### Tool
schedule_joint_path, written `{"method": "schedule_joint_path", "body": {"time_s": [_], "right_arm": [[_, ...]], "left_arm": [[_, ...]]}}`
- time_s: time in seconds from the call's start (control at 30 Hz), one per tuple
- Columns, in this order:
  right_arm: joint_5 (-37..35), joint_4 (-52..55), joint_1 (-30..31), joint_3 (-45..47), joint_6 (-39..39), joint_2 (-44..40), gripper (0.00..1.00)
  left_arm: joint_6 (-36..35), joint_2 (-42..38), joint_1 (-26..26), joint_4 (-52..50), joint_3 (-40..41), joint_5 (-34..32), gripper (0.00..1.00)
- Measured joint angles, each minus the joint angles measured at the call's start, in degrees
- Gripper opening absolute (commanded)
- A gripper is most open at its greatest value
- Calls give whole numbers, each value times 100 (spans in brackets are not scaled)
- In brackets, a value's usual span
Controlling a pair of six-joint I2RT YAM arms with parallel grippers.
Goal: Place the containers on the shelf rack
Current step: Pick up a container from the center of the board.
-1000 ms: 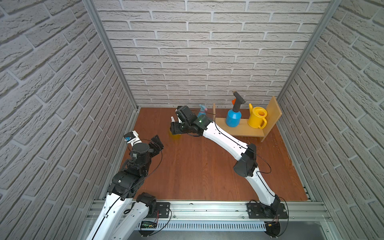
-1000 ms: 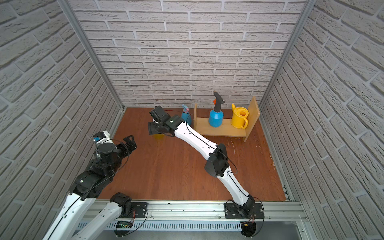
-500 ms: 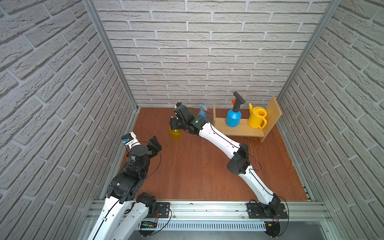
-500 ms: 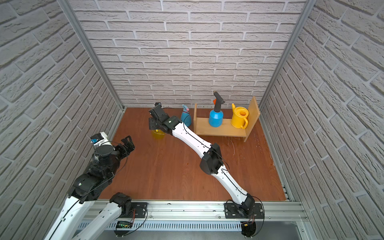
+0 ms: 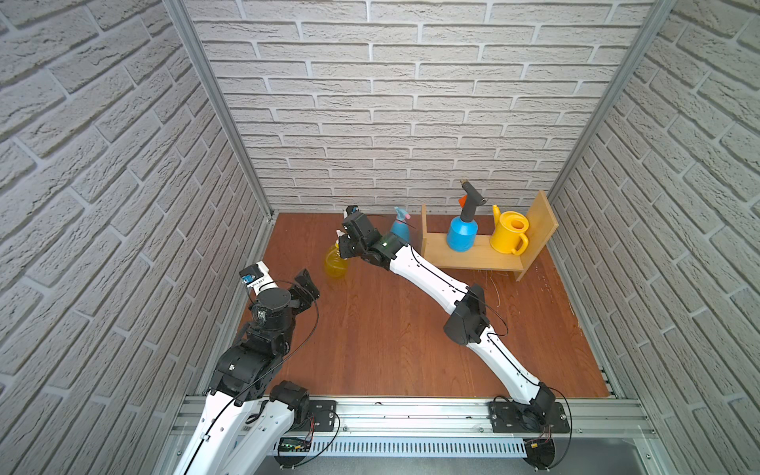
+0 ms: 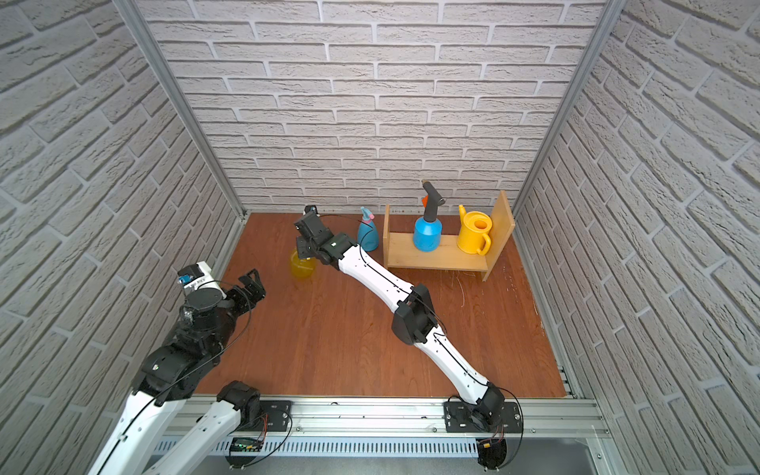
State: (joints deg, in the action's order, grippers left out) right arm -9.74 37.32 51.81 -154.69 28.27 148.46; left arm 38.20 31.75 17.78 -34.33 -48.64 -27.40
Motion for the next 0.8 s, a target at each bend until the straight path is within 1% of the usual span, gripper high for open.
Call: {"method": "schedule_joint_path", "body": {"time_s": [0.1, 0.17, 0.23, 0.33, 0.43, 0.53, 0.7, 0.8], "right_arm": [[90, -2, 0, 101, -273, -70, 12], [184, 2, 2, 398, -492, -275, 9], [302, 7, 7, 946, -728, -664, 4], [597, -81, 7, 2208, -1163, -1596, 4], [1025, -278, -9, 3648, -1641, -2824, 4], [1620, -459, -90, 4859, -2096, -4105, 4], [2673, -728, -435, 6507, -2780, -6214, 4], [3062, -839, -688, 7508, -3464, -7331, 4]], "left_arm": [[-55, -22, 0, -7, -11, 4, 98], [-125, -46, 0, -7, -22, 33, 98], [-247, -94, 0, 9, -31, 125, 98], [-546, -205, 0, 120, -31, 494, 98], [-933, -337, 0, 350, -33, 1088, 98], [-1290, -452, 0, 557, -35, 1816, 98], [-1740, -470, 0, 946, -98, 3309, 98], [-1952, -374, 0, 1316, -90, 4280, 98]]}}
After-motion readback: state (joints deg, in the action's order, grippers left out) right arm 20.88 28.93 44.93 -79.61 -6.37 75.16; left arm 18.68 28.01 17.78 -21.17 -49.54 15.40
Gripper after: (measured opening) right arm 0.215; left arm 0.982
